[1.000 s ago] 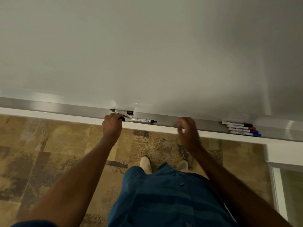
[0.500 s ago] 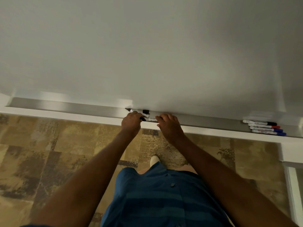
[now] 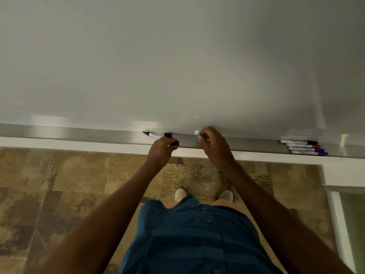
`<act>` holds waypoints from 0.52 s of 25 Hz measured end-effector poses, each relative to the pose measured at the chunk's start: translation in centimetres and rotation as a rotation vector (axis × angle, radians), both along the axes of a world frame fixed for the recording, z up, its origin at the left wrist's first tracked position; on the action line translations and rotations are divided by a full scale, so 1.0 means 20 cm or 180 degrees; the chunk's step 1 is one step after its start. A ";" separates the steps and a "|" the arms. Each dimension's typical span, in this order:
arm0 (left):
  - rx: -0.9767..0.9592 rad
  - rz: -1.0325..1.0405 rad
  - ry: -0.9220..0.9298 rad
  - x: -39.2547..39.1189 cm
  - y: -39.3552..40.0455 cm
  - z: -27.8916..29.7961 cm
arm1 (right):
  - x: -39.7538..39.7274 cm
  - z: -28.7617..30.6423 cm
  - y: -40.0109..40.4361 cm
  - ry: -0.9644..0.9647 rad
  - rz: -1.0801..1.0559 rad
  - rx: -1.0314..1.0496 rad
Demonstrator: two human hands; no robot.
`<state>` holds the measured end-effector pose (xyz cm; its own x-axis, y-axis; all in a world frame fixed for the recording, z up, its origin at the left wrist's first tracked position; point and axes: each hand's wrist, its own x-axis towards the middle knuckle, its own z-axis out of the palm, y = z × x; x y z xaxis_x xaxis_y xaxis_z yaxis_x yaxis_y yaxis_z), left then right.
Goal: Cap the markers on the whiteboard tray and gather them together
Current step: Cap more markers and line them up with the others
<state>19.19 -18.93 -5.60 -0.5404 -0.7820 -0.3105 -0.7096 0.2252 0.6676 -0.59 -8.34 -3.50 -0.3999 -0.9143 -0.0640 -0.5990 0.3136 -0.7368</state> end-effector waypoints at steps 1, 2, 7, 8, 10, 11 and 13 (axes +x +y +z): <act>0.0161 0.0073 0.0220 -0.02 0.03 0.01 | -0.02 0.04 0.04 -0.0434 -0.0365 -0.0196; 0.0318 0.0149 0.0405 -0.04 0.05 0.02 | -0.03 0.07 0.08 -0.0861 -0.0704 -0.0358; 0.0632 0.0198 0.0708 -0.14 0.18 0.08 | -0.09 0.11 0.27 -0.2733 -0.1736 -0.0651; 0.0651 0.0208 0.0707 -0.16 0.20 0.09 | -0.10 0.10 0.30 -0.2840 -0.1855 -0.0649; 0.0729 0.0241 0.0741 -0.21 0.25 0.11 | -0.12 0.10 0.34 -0.2975 -0.2065 -0.0616; 0.0755 0.0246 0.0758 -0.23 0.26 0.12 | -0.13 0.09 0.35 -0.3037 -0.2114 -0.0617; 0.0752 0.0199 0.0744 -0.28 0.30 0.12 | -0.15 0.08 0.39 -0.3132 -0.2108 -0.0570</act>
<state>13.58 -12.94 -3.20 -0.5717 -0.7370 -0.3605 -0.5386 0.0057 0.8425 -3.60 -0.63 -1.83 -0.6469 -0.5766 -0.4991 0.4845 0.1946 -0.8529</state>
